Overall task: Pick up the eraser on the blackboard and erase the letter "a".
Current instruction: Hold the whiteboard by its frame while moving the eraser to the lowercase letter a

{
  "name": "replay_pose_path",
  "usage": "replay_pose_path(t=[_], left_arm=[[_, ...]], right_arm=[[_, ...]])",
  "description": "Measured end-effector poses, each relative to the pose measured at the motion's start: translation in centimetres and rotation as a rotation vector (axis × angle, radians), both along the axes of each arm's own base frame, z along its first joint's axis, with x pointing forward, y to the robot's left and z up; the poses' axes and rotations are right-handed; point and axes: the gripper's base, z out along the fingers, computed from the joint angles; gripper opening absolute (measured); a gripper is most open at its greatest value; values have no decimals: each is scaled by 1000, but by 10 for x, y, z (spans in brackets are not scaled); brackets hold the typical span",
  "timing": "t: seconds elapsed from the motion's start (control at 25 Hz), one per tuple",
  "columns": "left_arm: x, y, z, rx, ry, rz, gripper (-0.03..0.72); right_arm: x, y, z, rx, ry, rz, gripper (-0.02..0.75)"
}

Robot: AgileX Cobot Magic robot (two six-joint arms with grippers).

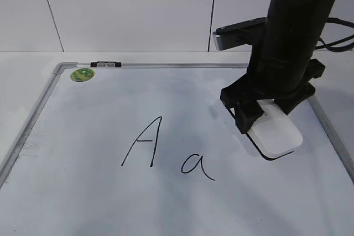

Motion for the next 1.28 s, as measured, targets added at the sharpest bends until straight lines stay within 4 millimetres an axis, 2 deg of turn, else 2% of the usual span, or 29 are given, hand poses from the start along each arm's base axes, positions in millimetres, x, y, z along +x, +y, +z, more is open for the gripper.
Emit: replay_pose_path(t=[0.16,0.48,0.8,1.28], left_arm=[[21,-1,-30,-8,89,4,239],[38,-3,-76,-28,214,-10,239],[56,-4,-91,-35,237,-26,238],[59,-5,-106,-47,274,-21,237]], right_arm=[[0,0,0,0,0,0,563],[0,0,0,0,0,0,563],[0,0,0,0,0,0,563],[0,0,0,0,0,-2,563]])
